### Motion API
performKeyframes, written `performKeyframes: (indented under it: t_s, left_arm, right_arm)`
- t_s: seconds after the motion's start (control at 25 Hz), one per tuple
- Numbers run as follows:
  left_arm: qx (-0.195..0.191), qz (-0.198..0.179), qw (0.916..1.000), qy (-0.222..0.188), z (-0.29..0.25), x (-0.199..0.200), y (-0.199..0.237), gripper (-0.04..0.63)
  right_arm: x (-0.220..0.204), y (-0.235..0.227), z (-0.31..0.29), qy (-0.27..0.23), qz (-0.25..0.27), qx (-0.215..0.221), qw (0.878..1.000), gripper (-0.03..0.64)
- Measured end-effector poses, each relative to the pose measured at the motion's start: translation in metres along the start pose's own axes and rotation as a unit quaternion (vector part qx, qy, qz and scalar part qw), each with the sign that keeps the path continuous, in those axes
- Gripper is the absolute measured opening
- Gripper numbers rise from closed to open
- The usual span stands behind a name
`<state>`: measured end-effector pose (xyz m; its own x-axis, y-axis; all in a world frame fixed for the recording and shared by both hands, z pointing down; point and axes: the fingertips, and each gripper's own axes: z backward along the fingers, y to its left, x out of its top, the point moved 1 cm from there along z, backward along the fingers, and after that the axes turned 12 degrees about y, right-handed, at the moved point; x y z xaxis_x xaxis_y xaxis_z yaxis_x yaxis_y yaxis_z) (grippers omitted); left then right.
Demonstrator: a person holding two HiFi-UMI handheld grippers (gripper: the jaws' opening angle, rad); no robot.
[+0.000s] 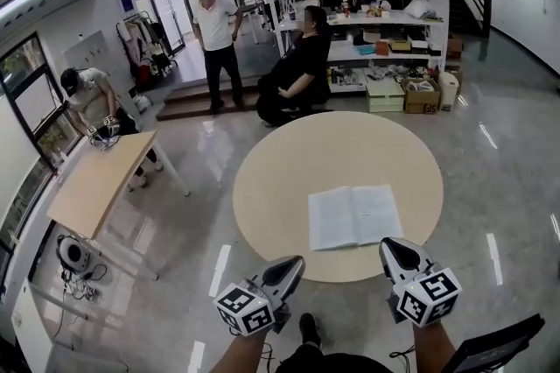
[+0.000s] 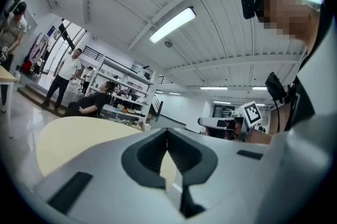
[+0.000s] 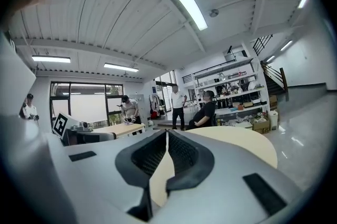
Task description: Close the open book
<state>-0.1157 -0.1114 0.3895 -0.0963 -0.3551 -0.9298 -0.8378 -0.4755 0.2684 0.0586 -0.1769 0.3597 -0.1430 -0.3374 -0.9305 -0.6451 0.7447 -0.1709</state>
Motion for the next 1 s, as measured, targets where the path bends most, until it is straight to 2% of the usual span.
performKeyframes:
  t_s: [0.12, 0.4, 0.64, 0.76, 0.88, 1.0]
  left_arm:
    - [-0.012, -0.003, 0.9999, -0.004, -0.024, 0.018, 0.041, -0.006]
    - [-0.038, -0.010, 0.9992, 0.006, -0.062, 0.050, 0.128, -0.006]
    - [-0.030, -0.002, 0.9995, 0.010, -0.084, 0.069, 0.175, -0.006]
    - [-0.015, 0.005, 0.9998, 0.012, -0.107, 0.074, 0.193, -0.006]
    - [0.004, 0.019, 0.9989, 0.042, -0.115, 0.055, 0.202, -0.006]
    - [0.033, 0.059, 0.9946, 0.079, -0.124, 0.017, 0.220, -0.006]
  right_arm:
    - [0.014, -0.010, -0.046, 0.006, 0.007, -0.006, 1.000, -0.008]
    - [0.044, -0.036, -0.138, 0.008, -0.012, -0.029, 0.999, 0.017]
    - [0.064, -0.051, -0.192, 0.027, -0.006, -0.024, 0.999, 0.032]
    - [0.067, -0.070, -0.222, 0.042, -0.003, -0.018, 0.999, 0.064]
    - [0.044, -0.074, -0.249, 0.086, -0.009, -0.011, 0.996, 0.110]
    - [-0.004, -0.077, -0.277, 0.151, -0.026, -0.008, 0.988, 0.207]
